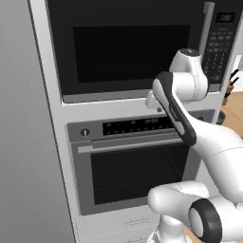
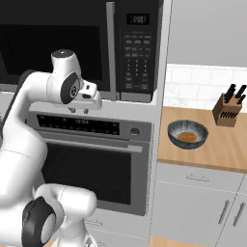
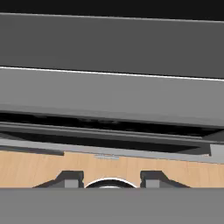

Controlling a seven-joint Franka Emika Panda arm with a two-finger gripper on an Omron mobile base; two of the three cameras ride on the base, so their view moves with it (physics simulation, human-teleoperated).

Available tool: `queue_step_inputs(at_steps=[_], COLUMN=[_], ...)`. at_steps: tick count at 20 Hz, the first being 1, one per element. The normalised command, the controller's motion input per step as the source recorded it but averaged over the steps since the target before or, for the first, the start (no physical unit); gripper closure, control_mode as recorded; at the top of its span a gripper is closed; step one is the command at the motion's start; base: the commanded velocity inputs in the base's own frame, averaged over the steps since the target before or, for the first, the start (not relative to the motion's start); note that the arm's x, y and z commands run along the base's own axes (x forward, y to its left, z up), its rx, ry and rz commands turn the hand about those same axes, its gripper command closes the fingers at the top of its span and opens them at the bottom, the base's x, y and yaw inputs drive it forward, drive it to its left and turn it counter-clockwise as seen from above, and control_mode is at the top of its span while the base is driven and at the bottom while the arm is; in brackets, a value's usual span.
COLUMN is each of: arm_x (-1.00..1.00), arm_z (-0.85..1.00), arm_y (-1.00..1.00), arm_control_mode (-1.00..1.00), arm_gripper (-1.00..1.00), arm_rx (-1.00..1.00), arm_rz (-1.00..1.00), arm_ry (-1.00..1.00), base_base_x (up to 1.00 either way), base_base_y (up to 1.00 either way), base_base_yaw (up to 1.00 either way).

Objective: Open the microwave, place the bowl with waffle inside the microwave, then close the microwave door and turn it on.

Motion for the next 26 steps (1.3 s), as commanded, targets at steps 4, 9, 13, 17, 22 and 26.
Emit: queue_step_inputs(at_steps=[4,9,13,17,22,26], arm_x=[-0.21,-0.56,-0.15,-0.02,-0.01,0.00], arm_z=[0.01,0.16,0.28,0.31,0.44,0.44], arm_y=[-0.07,-0.25,-0.11,-0.19,-0.20,-0.13], arm_control_mode=[-1.00,-1.00,-1.00,-1.00,-1.00,-1.00], arm_gripper=[-1.00,-1.00,-1.00,-1.00,-1.00,-1.00], arm_rx=[0.00,0.00,0.00,0.00,0.00,0.00], arm_rz=[0.01,0.00,0.00,0.00,0.00,0.00], arm_ry=[-0.15,-0.40,-0.37,-0.30,-0.28,-0.29], base_base_x=[0.00,0.00,0.00,0.00,0.00,0.00], base_base_y=[0.00,0.00,0.00,0.00,0.00,0.00], base_base_yaw=[0.00,0.00,0.00,0.00,0.00,0.00])
